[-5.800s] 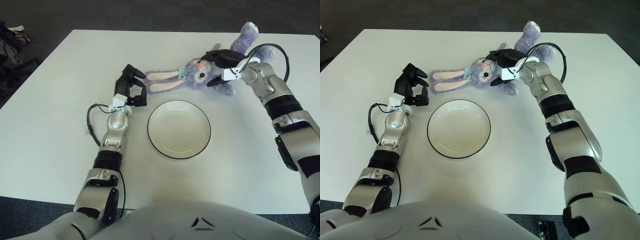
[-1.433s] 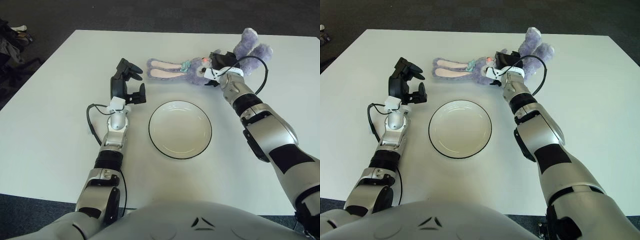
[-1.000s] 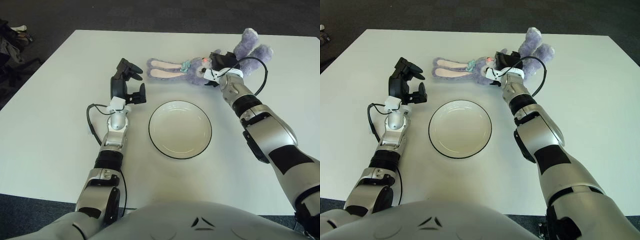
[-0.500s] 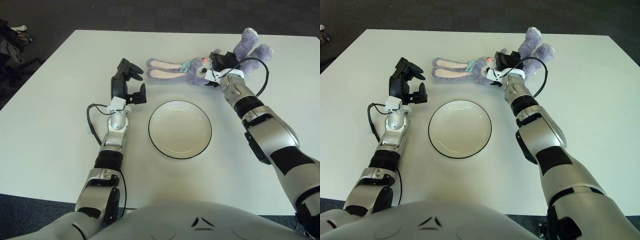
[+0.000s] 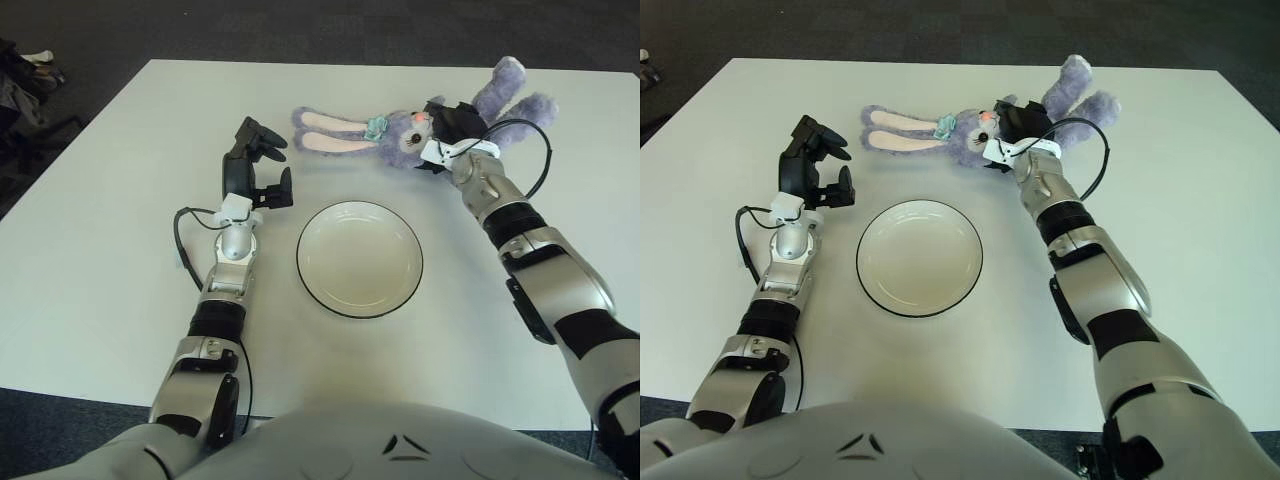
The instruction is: Put the doll into the plate.
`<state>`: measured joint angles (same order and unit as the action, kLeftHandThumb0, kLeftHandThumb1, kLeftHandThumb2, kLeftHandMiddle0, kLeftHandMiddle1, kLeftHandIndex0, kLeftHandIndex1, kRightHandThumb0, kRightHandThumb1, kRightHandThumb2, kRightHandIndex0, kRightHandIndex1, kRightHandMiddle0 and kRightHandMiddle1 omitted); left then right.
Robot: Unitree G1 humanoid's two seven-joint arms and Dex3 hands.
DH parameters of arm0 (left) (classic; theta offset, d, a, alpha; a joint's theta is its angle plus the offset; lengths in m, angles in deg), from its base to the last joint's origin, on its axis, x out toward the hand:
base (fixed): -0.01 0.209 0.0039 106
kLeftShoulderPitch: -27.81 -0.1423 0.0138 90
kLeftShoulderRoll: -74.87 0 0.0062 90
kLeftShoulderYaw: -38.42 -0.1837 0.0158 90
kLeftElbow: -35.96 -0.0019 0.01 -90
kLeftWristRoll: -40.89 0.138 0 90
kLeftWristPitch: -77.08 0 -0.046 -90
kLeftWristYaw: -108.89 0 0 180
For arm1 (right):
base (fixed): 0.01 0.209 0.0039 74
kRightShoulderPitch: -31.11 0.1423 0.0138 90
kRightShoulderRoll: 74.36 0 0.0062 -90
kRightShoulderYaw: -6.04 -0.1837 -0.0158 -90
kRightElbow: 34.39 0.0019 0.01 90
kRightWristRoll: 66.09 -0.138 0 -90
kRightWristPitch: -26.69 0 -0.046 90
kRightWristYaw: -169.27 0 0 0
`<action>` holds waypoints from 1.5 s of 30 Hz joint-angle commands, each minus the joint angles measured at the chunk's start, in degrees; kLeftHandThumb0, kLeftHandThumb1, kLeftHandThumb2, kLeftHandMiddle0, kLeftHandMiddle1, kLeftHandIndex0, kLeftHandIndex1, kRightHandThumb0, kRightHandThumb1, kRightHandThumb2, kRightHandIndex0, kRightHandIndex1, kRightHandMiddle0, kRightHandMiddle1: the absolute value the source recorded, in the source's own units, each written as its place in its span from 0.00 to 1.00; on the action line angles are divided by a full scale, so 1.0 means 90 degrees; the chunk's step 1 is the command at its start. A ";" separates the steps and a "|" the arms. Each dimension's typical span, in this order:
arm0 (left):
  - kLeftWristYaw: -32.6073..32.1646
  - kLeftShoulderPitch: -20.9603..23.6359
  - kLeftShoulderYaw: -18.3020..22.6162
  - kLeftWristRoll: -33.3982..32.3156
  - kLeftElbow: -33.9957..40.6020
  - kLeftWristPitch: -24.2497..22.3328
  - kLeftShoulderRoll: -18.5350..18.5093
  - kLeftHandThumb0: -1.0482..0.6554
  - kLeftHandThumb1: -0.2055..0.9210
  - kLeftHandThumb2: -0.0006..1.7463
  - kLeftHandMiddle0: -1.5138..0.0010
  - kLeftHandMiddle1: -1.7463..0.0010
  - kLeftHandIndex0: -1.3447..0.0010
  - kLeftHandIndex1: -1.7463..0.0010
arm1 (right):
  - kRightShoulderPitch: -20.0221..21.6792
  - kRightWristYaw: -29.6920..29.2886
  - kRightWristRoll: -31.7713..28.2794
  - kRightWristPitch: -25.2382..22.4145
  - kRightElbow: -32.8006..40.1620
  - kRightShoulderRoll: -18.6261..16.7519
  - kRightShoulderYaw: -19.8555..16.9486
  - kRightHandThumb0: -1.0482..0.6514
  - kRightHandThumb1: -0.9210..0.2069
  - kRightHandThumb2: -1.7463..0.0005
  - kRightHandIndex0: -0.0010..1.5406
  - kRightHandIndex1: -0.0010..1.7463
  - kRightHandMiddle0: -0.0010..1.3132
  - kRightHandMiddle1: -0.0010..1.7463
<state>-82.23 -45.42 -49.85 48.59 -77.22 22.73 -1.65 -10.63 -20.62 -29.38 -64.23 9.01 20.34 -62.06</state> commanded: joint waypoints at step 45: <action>-0.0311 -0.0359 0.0260 0.0004 -0.0183 -0.1021 -0.0013 0.61 0.43 0.78 0.65 0.00 0.62 0.00 | -0.1413 0.1516 -0.0383 0.0042 0.4790 0.0484 -0.0925 0.94 0.69 0.13 0.49 1.00 0.76 1.00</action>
<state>-83.95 -45.09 -47.69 48.03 -77.01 14.86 -2.38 -22.94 -7.66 -31.79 -65.08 50.27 24.75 -69.49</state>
